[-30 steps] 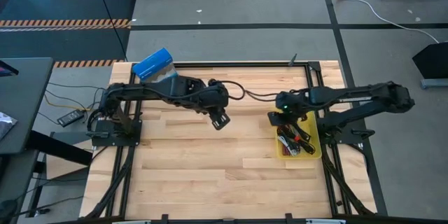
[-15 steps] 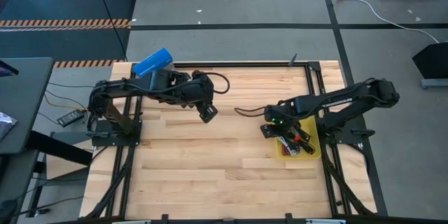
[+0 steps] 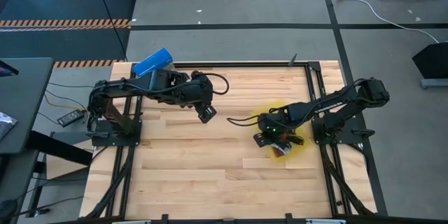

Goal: Pick and place USB-C Cables
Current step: Move the yellow bin to the center of the table

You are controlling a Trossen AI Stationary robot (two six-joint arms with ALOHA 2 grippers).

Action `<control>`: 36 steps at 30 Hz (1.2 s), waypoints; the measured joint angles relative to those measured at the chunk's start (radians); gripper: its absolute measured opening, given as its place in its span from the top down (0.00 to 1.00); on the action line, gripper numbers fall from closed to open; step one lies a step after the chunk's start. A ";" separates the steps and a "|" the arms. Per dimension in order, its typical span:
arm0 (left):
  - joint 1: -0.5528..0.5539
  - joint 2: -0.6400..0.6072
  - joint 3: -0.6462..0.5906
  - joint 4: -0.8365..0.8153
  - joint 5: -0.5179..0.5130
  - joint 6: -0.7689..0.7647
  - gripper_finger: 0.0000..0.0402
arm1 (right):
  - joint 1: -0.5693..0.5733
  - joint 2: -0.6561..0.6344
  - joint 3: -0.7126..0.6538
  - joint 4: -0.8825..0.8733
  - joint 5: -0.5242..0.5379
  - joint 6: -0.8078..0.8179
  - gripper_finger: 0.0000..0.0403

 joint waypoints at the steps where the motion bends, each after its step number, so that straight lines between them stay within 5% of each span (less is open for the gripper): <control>1: 0.000 0.000 0.000 0.000 0.000 0.000 0.56 | 0.003 0.000 0.000 0.023 0.011 -0.019 0.98; 24: -0.058 0.000 0.000 0.047 0.034 -0.113 0.56 | -0.006 0.002 0.047 0.166 0.056 -0.743 0.99; 36: -0.121 0.002 0.000 0.086 0.034 -0.197 0.56 | -0.035 0.215 0.198 0.187 0.005 -1.034 0.99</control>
